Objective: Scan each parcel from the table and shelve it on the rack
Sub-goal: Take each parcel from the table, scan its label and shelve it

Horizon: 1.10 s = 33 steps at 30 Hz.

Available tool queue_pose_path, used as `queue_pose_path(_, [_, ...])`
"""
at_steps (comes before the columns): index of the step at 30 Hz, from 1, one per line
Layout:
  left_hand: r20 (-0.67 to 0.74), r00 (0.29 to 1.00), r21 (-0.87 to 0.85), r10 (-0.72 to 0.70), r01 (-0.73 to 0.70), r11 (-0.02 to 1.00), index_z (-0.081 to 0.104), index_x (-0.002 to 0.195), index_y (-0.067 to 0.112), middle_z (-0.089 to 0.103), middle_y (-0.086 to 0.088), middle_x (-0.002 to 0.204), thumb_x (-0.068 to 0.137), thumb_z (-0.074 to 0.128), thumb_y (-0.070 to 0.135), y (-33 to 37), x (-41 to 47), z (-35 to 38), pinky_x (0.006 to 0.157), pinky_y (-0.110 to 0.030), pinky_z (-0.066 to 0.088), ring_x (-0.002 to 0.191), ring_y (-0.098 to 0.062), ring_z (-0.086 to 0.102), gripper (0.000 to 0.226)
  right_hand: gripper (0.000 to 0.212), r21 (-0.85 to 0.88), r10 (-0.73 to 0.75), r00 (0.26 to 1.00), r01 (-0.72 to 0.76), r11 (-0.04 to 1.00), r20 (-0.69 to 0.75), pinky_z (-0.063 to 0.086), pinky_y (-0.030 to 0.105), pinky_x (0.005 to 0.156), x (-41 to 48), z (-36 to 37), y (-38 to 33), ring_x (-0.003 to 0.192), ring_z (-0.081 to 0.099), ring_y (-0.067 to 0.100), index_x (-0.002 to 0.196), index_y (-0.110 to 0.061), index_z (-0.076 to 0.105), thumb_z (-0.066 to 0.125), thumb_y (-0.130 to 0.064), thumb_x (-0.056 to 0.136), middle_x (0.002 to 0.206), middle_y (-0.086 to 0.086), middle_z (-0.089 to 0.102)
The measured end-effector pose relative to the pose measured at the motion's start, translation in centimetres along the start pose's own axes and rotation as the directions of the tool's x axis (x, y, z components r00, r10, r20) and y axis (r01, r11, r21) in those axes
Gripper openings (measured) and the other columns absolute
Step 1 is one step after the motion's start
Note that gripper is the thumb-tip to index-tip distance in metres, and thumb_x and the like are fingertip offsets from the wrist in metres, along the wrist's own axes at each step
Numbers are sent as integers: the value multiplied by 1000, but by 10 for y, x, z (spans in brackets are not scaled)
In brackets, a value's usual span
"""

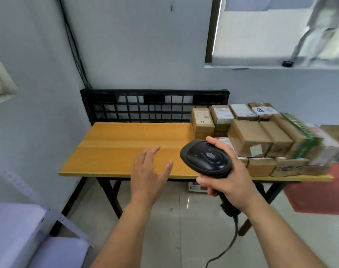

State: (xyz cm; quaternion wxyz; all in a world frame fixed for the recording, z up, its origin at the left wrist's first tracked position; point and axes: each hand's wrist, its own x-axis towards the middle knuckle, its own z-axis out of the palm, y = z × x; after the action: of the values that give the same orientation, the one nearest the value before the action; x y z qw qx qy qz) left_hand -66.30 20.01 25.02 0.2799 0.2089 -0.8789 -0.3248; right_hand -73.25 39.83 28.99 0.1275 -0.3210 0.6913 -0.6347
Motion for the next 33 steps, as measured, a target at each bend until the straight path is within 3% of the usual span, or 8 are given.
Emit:
queue_pose_path(3, [53,998,-41,31,-29,999,49,136,22,50,5,134,89,64,39,9,20,23,101,-27,32,125,-12,42,53,85,-20,16,998,-17,1000,-66,53,34,49,4,-17,8,52,63,27,133,-47,49,86,-8,67,113,-10,65])
queue_pose_path(10, [173,976,-61,130,-122,991,45,139,26,47,7,140,90,61,41,44,51,79,100,-20,28,129,-9,38,54,83,-13,60,975,-64,998,-213,53,36,50,5,-68,22,53,64,29,130,-52,50,85,-16,63,117,4,64])
queue_pose_path(22, [264,952,-52,156,-147,988,36,145,30,40,11,145,93,57,43,134,86,189,107,-25,30,135,-7,32,58,86,-39,80,970,-91,995,-231,54,34,51,31,-201,55,54,65,22,130,-53,49,85,-2,71,122,6,62])
queue_pose_path(28, [382,917,71,112,-150,986,29,149,32,38,7,150,97,51,42,184,101,261,114,-32,25,140,-12,26,57,85,-18,84,974,-89,996,-211,58,42,54,46,-272,76,52,63,23,130,-50,49,85,-2,71,119,-5,63])
queue_pose_path(33, [445,895,278,-3,-135,951,39,145,28,48,2,143,101,39,43,197,105,305,111,-36,34,133,-18,35,47,85,32,104,983,-100,994,-154,58,41,53,57,-315,95,52,63,27,125,-58,50,87,-5,70,123,-3,61])
